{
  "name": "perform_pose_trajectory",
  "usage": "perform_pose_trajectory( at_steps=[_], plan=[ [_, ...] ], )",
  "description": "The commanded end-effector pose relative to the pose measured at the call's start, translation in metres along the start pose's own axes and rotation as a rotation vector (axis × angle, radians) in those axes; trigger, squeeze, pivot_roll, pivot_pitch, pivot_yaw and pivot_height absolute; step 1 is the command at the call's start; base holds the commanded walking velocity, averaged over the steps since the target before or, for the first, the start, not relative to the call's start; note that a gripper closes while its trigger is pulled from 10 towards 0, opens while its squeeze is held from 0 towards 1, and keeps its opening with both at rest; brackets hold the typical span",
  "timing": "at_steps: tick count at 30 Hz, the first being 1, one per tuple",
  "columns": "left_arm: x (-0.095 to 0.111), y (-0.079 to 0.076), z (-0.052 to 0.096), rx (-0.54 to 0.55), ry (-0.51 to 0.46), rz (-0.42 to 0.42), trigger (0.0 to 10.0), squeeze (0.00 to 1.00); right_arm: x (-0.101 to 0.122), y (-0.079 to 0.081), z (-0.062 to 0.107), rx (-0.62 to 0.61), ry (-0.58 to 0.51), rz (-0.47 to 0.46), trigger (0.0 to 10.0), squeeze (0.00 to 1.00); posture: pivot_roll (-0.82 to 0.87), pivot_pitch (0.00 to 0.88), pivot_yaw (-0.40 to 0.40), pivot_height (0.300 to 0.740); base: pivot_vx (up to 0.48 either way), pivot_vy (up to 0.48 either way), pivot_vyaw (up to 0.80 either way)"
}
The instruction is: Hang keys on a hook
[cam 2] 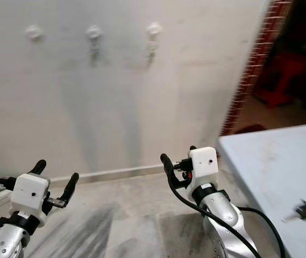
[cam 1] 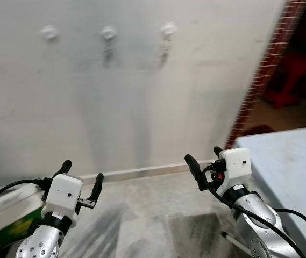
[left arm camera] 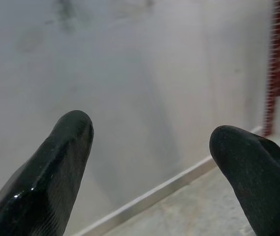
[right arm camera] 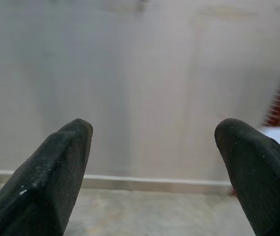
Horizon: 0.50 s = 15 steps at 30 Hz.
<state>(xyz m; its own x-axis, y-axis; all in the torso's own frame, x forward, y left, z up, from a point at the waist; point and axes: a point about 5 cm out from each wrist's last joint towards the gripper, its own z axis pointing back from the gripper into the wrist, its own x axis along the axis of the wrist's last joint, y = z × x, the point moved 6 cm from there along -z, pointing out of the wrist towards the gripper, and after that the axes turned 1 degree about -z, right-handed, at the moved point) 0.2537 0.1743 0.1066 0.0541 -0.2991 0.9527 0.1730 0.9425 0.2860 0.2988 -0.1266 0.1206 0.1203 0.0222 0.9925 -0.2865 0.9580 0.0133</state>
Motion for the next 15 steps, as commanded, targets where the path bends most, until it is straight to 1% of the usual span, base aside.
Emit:
perform_pose_trajectory(
  at_steps=[1,7,8,10,15],
  plan=[
    [0.000,0.001,-0.002,-0.010,-0.002,0.000,10.0,0.00,0.000,-0.001,0.000,-0.004,0.004,0.000,10.0,0.00,0.10,0.000,0.018,0.740,0.000,0.000,-0.80],
    [0.001,0.008,-0.006,0.011,-0.009,-0.006,10.0,0.00,0.000,-0.002,0.000,-0.008,0.003,-0.001,10.0,0.00,0.10,0.000,0.018,0.740,0.000,0.000,-0.79],
    [0.002,0.011,-0.008,0.024,-0.010,0.009,10.0,0.00,0.001,-0.002,0.000,-0.009,0.002,-0.001,10.0,0.00,0.10,0.000,0.019,0.740,0.000,0.000,-0.79],
    [0.003,0.012,-0.011,0.021,-0.014,0.018,10.0,0.00,0.003,-0.004,0.001,-0.019,-0.007,-0.007,10.0,0.00,0.10,0.000,0.021,0.740,0.000,0.000,-0.67],
    [0.005,0.012,-0.015,0.027,-0.024,0.025,10.0,0.00,0.003,-0.004,0.001,-0.023,-0.008,-0.006,10.0,0.00,0.09,0.000,0.023,0.740,0.000,0.000,0.00]
  ],
)
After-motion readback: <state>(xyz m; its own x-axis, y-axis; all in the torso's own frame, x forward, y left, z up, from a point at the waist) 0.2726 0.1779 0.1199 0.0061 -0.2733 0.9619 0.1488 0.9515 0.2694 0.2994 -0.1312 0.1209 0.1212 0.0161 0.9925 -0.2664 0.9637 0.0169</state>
